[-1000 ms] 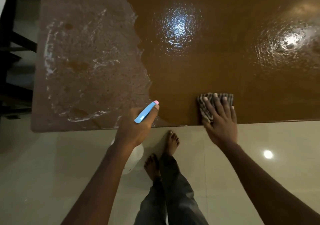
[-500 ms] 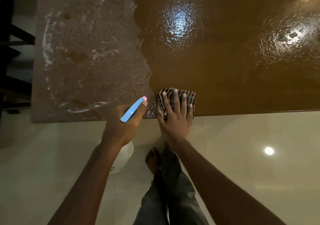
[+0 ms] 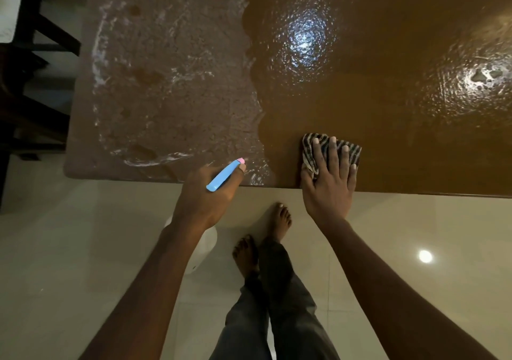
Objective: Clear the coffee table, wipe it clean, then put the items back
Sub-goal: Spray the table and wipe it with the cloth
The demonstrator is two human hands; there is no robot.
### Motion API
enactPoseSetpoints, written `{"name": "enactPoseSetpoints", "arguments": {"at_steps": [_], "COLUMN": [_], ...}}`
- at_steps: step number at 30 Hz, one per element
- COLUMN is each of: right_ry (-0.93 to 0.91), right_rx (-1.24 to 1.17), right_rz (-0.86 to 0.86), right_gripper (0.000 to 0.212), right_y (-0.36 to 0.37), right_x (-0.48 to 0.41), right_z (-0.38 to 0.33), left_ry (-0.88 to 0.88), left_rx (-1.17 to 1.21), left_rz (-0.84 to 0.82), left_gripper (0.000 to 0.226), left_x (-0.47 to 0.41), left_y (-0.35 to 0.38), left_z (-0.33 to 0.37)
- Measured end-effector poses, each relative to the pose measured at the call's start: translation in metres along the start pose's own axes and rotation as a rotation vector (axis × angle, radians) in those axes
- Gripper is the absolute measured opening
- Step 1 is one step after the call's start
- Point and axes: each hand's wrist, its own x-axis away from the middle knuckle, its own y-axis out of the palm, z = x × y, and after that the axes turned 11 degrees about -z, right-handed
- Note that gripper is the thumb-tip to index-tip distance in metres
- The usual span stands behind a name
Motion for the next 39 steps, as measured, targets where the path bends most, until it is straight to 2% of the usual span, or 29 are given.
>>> {"name": "enactPoseSetpoints", "arguments": {"at_steps": [4, 8, 10, 12, 16, 19, 22, 24, 28, 34, 39], "right_ry": [0.036, 0.132, 0.11, -0.003, -0.36, -0.603, -0.729, -0.708, -0.533, -0.248, -0.142], "right_rx": [0.011, -0.042, -0.028, 0.015, 0.131, 0.296, 0.431, 0.463, 0.417, 0.248, 0.161], "right_rz": [-0.001, -0.001, -0.012, -0.021, -0.048, -0.081, -0.106, -0.125, -0.109, -0.07, -0.062], "right_gripper": [0.063, 0.063, 0.064, 0.065, 0.065, 0.069, 0.075, 0.075, 0.07, 0.068, 0.073], "right_y": [0.001, -0.003, -0.002, 0.006, 0.034, 0.04, 0.032, 0.022, -0.002, -0.026, -0.037], "right_x": [-0.002, -0.014, -0.026, -0.032, -0.008, 0.007, 0.003, -0.002, -0.016, -0.048, -0.079], "right_z": [-0.012, -0.045, -0.073, -0.107, -0.144, -0.121, -0.076, -0.05, -0.024, -0.035, -0.059], "left_ry": [-0.053, 0.012, 0.041, 0.054, 0.049, 0.048, 0.051, 0.012, -0.114, -0.155, -0.209], "left_rx": [0.028, 0.03, 0.057, 0.073, 0.094, 0.065, 0.038, 0.049, 0.077, 0.036, 0.096], "left_rz": [0.005, 0.08, 0.137, 0.194, 0.246, 0.227, 0.163, 0.114, 0.034, 0.02, 0.06], "left_gripper": [0.066, 0.061, 0.057, 0.055, 0.051, 0.046, 0.046, 0.049, 0.058, 0.064, 0.067], "left_x": [0.002, 0.008, 0.009, 0.009, 0.011, 0.013, 0.013, 0.008, -0.008, -0.036, -0.055], "left_y": [-0.011, -0.023, -0.03, -0.037, -0.05, -0.053, -0.052, -0.051, -0.048, -0.05, -0.059], "left_z": [-0.01, -0.013, -0.013, -0.015, -0.019, -0.014, -0.01, -0.01, -0.008, 0.008, 0.015]}}
